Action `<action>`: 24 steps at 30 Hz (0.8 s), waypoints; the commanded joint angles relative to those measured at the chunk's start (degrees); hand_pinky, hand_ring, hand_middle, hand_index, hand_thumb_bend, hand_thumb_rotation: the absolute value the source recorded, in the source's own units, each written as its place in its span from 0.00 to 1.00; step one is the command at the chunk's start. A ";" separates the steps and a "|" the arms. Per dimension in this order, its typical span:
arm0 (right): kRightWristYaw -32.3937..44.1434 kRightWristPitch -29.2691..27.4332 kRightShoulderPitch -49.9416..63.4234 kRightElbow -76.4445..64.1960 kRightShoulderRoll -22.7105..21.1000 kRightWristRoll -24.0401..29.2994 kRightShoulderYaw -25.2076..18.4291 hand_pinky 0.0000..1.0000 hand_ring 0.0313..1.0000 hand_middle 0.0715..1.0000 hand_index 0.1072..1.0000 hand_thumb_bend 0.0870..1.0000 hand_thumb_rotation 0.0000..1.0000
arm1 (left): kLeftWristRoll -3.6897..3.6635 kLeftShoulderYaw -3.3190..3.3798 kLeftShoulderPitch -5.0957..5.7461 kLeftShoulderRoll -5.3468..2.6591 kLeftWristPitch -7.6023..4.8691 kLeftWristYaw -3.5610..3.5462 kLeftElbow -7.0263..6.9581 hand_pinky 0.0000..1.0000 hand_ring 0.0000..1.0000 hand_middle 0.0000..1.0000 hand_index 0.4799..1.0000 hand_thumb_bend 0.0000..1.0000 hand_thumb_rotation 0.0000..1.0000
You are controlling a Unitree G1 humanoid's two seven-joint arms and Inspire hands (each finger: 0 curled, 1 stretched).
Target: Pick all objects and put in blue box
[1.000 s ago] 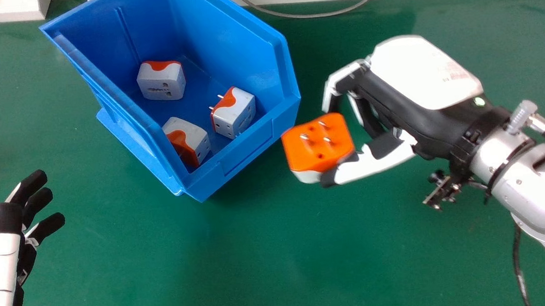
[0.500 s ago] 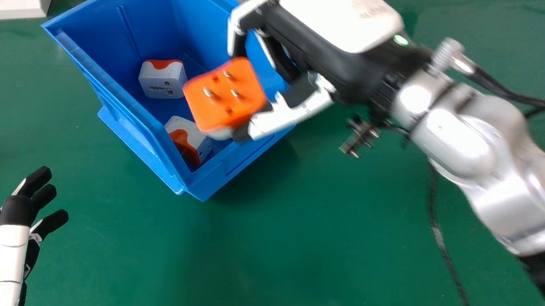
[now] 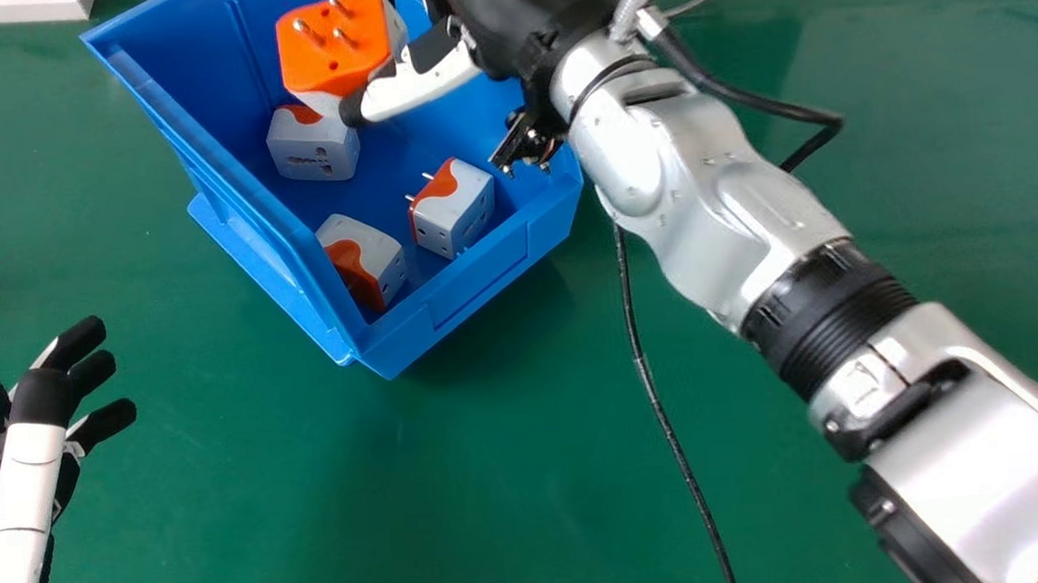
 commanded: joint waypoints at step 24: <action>-4.42 4.05 -1.72 0.63 -2.58 -3.24 6.67 0.93 1.00 1.00 1.00 0.87 0.98 | 1.47 -1.23 -2.56 0.39 1.08 1.92 -0.64 0.78 0.87 0.87 0.89 0.89 0.87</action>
